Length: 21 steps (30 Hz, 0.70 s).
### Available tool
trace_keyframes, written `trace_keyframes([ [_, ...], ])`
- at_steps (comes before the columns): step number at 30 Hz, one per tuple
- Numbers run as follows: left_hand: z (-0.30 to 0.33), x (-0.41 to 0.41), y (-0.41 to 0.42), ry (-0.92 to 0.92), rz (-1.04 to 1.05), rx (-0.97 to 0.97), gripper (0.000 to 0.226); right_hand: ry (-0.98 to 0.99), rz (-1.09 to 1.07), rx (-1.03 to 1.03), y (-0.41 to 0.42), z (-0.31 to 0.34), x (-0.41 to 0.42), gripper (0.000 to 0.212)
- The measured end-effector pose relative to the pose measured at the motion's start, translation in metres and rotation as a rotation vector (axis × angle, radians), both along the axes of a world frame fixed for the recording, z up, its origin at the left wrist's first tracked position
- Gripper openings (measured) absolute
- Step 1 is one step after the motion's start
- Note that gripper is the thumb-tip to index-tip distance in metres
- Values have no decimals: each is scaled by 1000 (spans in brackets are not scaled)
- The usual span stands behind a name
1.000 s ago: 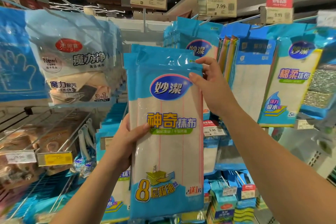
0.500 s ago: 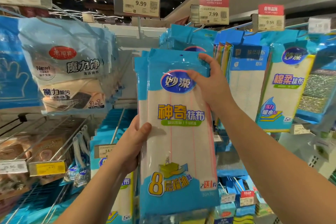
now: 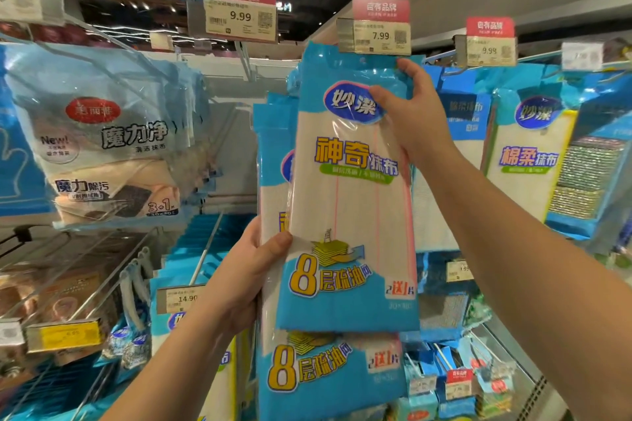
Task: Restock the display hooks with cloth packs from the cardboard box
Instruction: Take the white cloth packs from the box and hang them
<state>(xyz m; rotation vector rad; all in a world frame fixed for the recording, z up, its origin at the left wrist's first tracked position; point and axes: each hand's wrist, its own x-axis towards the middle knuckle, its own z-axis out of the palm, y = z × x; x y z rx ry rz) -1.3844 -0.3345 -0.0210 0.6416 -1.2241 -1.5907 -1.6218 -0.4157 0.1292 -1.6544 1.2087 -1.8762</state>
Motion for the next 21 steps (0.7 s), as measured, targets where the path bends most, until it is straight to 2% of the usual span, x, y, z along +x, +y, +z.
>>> trace_keyframes([
  [8, 7, -8, -5, -11, 4, -53, 105, 10, -17, 34, -7, 12, -6, 61],
  [15, 16, -15, -3, 22, 53, -28, 49, -28, 43, 158, -14, 21, -7, 56],
  [18, 16, -18, -2, 17, 98, 27, 58, 48, -4, 207, -15, 19, -6, 59],
  [21, 15, -21, -1, 2, 139, 19, 63, 199, -139, 238, -6, 9, -3, 70],
])
